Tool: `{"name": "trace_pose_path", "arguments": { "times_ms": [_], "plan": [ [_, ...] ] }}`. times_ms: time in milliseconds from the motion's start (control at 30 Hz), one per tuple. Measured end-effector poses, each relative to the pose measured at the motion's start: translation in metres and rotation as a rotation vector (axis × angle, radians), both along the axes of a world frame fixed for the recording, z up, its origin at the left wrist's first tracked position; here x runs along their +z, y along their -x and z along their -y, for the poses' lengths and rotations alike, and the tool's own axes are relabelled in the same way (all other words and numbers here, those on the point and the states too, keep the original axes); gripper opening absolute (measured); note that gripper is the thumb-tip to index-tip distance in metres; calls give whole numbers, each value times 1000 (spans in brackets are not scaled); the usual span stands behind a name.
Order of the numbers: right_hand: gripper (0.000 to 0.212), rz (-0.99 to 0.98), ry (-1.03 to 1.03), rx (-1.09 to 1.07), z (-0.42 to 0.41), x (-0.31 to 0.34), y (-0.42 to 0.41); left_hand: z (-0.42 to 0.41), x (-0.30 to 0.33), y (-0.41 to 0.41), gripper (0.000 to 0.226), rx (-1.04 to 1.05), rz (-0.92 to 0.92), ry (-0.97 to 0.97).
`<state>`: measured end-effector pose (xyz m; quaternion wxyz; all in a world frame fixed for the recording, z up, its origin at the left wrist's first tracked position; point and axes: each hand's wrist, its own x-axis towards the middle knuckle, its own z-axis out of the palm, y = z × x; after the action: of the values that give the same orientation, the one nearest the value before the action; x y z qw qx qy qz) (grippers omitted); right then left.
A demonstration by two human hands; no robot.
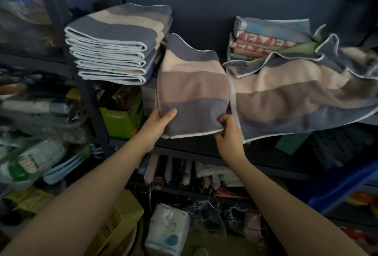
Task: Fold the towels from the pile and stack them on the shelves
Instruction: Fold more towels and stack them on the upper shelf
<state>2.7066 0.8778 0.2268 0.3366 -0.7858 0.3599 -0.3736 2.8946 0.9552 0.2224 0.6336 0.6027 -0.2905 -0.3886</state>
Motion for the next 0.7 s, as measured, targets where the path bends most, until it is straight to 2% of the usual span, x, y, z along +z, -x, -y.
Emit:
{"name": "trace_pose_path", "arguments": {
  "times_ms": [100, 167, 267, 367, 500, 600, 700],
  "plan": [
    [14, 117, 35, 13, -9, 20, 3, -13, 8, 12, 49, -23, -49, 17],
    [14, 163, 96, 25, -14, 30, 2, -19, 23, 22, 41, -31, -153, 71],
    [29, 128, 184, 27, -21, 42, -1, -22, 48, 34, 32, -42, -255, 140],
    [37, 55, 259, -42, -25, 49, -3, -21, 67, 47, 13, -63, -243, 148],
    [26, 15, 238, -164, -22, 65, 5, -21, 81, 46, 22, 55, -262, 156],
    [27, -67, 436, -227, -11, 70, 23, -21, 86, 37, 23, 162, -288, 140],
    [27, -203, 752, -94, -5, 58, 40, -20, 87, 36, 22, 211, -271, 75]
  ]
}}
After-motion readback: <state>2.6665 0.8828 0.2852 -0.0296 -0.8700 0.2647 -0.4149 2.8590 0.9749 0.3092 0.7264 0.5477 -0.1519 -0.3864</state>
